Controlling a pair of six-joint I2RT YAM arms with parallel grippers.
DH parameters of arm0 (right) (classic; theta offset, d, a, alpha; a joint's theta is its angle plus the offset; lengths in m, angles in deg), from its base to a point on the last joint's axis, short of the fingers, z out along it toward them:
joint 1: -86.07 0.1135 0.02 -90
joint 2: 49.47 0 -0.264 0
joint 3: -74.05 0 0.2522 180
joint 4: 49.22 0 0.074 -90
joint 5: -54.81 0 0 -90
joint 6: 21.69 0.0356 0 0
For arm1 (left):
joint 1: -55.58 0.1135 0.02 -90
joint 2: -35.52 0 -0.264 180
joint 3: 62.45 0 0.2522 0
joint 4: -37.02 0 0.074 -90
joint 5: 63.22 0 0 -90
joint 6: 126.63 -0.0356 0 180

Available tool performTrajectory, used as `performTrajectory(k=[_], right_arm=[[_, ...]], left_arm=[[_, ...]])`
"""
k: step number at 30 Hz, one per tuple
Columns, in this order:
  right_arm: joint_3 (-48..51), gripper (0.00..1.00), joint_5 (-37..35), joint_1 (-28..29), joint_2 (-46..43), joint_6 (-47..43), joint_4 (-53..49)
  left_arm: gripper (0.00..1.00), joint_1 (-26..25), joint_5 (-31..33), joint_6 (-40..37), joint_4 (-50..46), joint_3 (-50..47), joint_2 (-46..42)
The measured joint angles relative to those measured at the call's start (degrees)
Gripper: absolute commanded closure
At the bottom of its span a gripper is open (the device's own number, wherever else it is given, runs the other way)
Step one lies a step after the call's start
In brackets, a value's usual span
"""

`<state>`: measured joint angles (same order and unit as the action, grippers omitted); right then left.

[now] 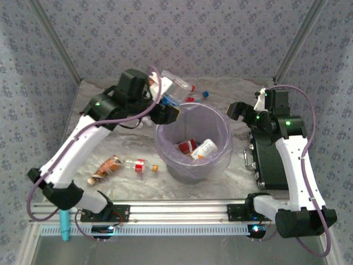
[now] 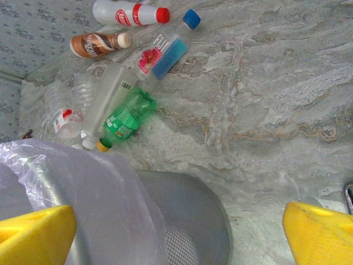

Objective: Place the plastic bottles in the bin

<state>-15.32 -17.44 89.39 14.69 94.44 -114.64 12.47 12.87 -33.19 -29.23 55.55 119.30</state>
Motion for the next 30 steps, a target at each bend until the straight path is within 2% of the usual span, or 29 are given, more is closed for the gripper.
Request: performTrajectory(k=[10,21,23,27,30], right_arm=[[-0.02,0.02,-0.24,0.09,0.02,0.0,0.0],[-0.02,0.02,-0.39,0.09,0.35,-0.02,0.0],[-0.02,0.02,-0.39,0.09,0.44,-0.02,0.0],[-0.02,0.02,-0.44,0.09,0.46,-0.04,0.0],[-0.02,0.02,-0.48,0.09,0.46,-0.04,-0.02]], left_arm=[[1.0,-5.92,-0.22,1.11,-0.48,-4.83,6.97],[0.98,-6.95,0.63,3.74,-0.26,-13.86,11.54],[0.88,-7.02,0.61,4.09,-0.07,-13.99,12.72],[0.52,-7.54,0.07,4.13,0.24,-14.12,14.84],[0.29,-7.96,-0.87,4.09,0.44,-14.4,15.43]])
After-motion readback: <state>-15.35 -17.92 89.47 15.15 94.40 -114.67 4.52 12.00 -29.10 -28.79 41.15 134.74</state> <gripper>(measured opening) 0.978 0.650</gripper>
